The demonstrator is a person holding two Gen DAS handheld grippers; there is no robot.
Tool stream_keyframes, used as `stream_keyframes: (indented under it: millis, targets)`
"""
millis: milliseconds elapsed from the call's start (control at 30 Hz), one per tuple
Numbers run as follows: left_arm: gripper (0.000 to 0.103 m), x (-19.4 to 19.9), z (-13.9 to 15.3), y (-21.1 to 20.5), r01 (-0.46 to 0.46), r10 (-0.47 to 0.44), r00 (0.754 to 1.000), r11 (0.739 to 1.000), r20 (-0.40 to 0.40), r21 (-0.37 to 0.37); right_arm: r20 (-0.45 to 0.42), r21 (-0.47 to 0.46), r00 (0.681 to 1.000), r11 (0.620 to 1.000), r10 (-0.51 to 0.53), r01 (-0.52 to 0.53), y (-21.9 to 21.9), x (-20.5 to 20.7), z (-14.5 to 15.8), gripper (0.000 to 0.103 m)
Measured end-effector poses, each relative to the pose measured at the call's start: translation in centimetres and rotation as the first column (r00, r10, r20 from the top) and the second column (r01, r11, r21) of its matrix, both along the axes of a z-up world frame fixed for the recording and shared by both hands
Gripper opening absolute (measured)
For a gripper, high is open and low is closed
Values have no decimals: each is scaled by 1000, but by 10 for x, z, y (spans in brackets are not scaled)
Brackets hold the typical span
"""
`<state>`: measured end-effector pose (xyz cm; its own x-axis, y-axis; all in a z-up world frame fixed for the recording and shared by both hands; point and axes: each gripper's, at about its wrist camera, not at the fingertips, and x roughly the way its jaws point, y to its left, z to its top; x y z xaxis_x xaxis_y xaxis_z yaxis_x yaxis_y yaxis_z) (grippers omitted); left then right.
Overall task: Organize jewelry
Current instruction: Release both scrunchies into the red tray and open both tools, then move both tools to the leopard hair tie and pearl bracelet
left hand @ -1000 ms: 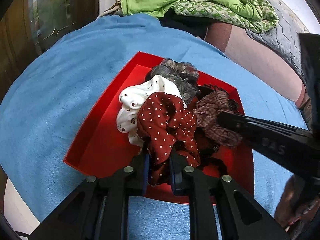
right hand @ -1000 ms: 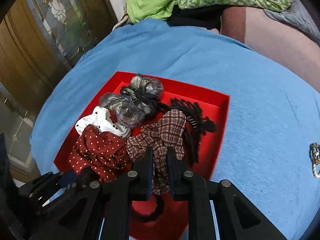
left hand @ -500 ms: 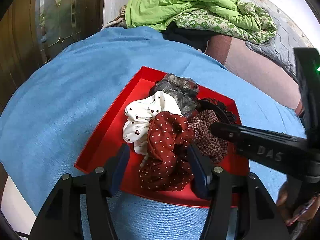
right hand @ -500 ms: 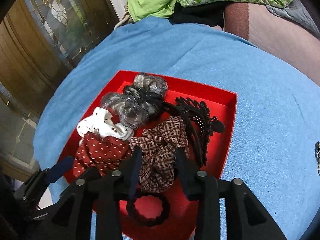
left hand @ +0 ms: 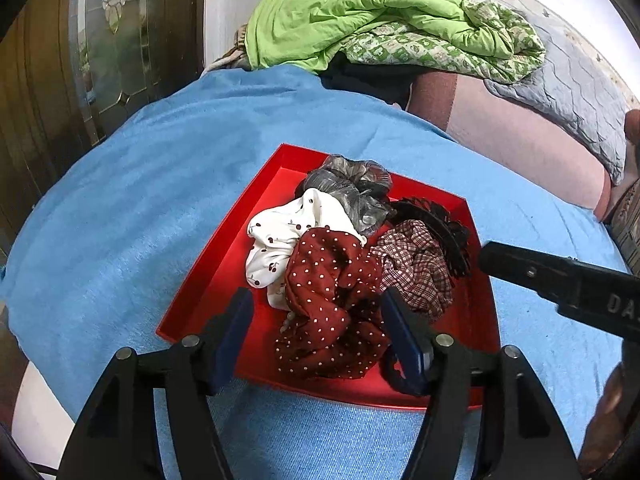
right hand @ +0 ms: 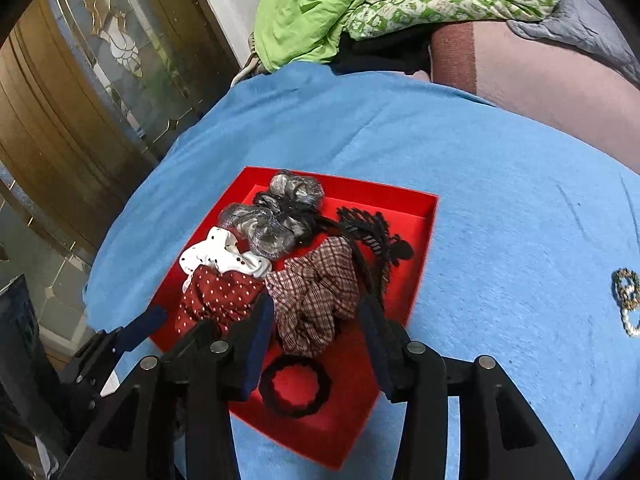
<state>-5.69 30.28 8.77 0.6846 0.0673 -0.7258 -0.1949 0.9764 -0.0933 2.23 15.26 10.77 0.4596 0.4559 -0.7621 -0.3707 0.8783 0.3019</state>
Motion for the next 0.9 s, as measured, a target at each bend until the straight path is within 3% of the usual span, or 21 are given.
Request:
stream_keyframes:
  millis: [367, 600, 733, 900]
  targets:
    - [67, -4, 6, -25, 20, -21, 1000, 995, 18, 94, 13, 13, 998, 998, -68, 68, -57, -19, 2, 51]
    - [67, -16, 15, -40, 58, -67, 995, 993, 81, 103, 14, -27, 985, 985, -170, 170, -131, -36, -9, 56]
    - [70, -26, 25, -55, 116, -128, 981, 989, 148, 87, -13, -51, 956, 955, -294, 293, -196, -40, -23, 56]
    - [71, -32, 27, -83, 201, -216, 959, 975, 184, 96, -12, -85, 890, 887, -456, 454, -274, -31, -36, 56]
